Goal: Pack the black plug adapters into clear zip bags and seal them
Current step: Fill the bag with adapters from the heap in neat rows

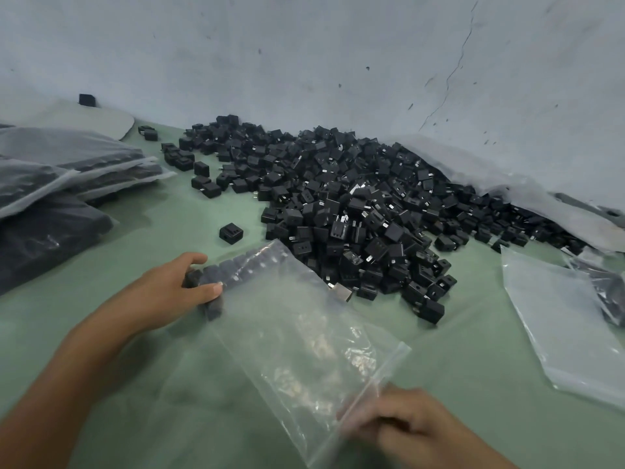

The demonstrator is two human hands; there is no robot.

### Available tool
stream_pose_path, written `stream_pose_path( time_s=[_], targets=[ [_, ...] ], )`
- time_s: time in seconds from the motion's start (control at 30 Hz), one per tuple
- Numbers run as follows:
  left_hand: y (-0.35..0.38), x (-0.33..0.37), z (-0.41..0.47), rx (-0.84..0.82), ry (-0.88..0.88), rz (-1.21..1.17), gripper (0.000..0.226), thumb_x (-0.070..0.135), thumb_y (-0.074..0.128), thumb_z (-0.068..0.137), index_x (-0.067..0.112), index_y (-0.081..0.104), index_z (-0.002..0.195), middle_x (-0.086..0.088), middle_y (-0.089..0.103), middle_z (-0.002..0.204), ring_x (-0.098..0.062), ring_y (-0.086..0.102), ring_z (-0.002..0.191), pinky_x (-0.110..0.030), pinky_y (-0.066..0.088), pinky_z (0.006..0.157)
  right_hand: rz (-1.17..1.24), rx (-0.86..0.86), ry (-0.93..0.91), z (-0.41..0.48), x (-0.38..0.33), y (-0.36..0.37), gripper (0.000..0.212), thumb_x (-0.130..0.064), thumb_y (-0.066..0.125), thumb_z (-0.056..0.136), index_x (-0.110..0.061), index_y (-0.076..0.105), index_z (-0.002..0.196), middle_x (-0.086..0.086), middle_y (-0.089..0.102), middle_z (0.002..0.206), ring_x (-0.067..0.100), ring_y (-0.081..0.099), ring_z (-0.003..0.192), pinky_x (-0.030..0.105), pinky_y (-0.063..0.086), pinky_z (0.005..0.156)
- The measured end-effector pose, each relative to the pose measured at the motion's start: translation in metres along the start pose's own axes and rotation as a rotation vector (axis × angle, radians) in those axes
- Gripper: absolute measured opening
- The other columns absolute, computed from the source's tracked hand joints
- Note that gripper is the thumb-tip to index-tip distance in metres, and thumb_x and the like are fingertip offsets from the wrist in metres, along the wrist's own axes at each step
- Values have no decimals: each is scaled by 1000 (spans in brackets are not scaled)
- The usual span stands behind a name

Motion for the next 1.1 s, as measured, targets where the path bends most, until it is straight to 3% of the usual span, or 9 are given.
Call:
stream_pose_path(
  time_s=[0.13,0.27,0.37,0.53,0.73,0.8,0.87,1.0,1.1],
  targets=[
    [0,0,1,-3,-5,5,66,53,70,84,34,44,141,-3,58,127,-21,57,114,-41,44,103,11,156,-28,-16,-10,-51,43,12,56,88,-24,79,82,12,72,85,13,65,71,26,53,67],
    [1,1,0,8,-1,5,67,52,71,84,33,44,142,-4,58,130,-22,56,114,-39,44,102,-277,478,-78,21,-5,-91,33,-5,65,92,-36,74,90,-2,66,77,10,54,59,24,45,55],
    [1,2,0,12,-1,7,69,53,71,83,34,42,143,-4,57,132,-21,56,114,-36,43,99,-518,569,-58,66,3,-106,25,-13,61,95,-35,69,104,-23,61,99,4,56,81,17,42,72],
    [1,0,0,17,6,16,71,56,70,83,34,40,144,-2,56,135,-22,56,115,-38,44,101,-1165,480,-51,127,25,-117,53,-6,53,96,-30,48,142,-7,41,154,25,37,131,35,36,107],
    [1,-3,3,4,7,8,74,57,70,82,34,39,145,-3,56,136,-23,56,117,-40,43,103,-1302,399,-4,148,35,-129,50,-21,54,99,-31,41,146,-4,43,148,27,32,133,39,31,109],
    [1,-3,2,4,5,8,75,57,70,82,34,38,146,-3,56,135,-23,56,116,-38,43,102,-1244,407,11,142,29,-130,48,-30,53,101,-26,41,147,0,46,142,25,32,131,35,28,110],
    [1,-3,2,6,9,11,75,57,70,82,33,38,146,-4,57,133,-22,56,113,-36,43,98,-960,481,35,123,17,-130,47,-36,52,101,-22,45,145,0,48,136,20,38,126,28,31,104],
    [0,-2,2,4,11,7,76,58,70,82,33,38,146,-4,57,133,-23,56,113,-37,43,100,-412,593,-2,47,-2,-119,31,-34,58,97,-36,59,128,-22,61,110,0,59,98,7,41,79],
    [-1,-2,2,1,9,5,77,58,70,81,33,38,146,-5,56,136,-22,56,113,-37,43,101,-107,565,9,-15,5,-96,29,-22,64,88,-32,70,114,-5,72,97,10,64,77,17,51,69]
  ],
)
Point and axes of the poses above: each hand's wrist, its own z-axis towards the middle knuckle, its own y-axis out of the palm, x = y × z, the point moved 3 cm from there along z, towards the middle knuckle
